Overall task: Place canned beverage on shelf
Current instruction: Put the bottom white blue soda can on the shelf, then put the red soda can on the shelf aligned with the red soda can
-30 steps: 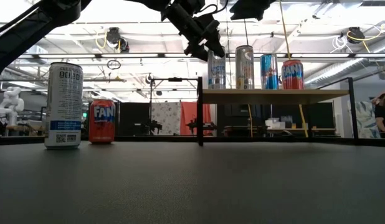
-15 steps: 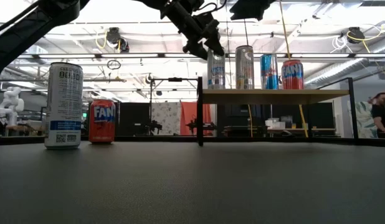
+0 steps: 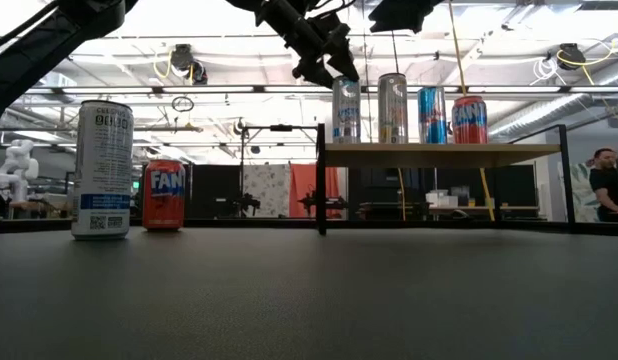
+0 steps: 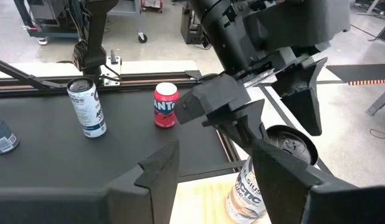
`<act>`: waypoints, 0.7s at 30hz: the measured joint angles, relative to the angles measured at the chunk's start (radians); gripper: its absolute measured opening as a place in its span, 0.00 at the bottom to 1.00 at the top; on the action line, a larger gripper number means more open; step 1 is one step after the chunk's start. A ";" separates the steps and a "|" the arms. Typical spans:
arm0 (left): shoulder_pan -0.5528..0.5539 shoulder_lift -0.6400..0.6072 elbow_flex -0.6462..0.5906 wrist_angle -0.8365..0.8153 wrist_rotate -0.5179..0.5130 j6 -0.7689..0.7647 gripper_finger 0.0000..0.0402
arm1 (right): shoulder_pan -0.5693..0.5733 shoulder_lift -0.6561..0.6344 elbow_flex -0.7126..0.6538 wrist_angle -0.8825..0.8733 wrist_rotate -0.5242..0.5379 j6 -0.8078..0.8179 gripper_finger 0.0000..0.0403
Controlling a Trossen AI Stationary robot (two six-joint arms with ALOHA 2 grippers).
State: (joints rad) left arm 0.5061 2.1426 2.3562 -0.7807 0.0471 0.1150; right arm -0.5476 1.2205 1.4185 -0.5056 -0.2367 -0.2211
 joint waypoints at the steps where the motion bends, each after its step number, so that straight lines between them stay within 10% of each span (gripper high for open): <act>1: -0.001 0.000 0.000 -0.001 0.000 0.002 0.88 | 0.000 0.000 0.000 0.000 0.000 0.000 0.45; 21: -0.037 -0.169 0.000 -0.126 0.030 0.002 0.88 | 0.000 0.000 0.000 0.000 0.000 0.000 0.45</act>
State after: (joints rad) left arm 0.4691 1.9736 2.3566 -0.9065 0.0771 0.1173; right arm -0.5480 1.2205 1.4185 -0.5053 -0.2367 -0.2211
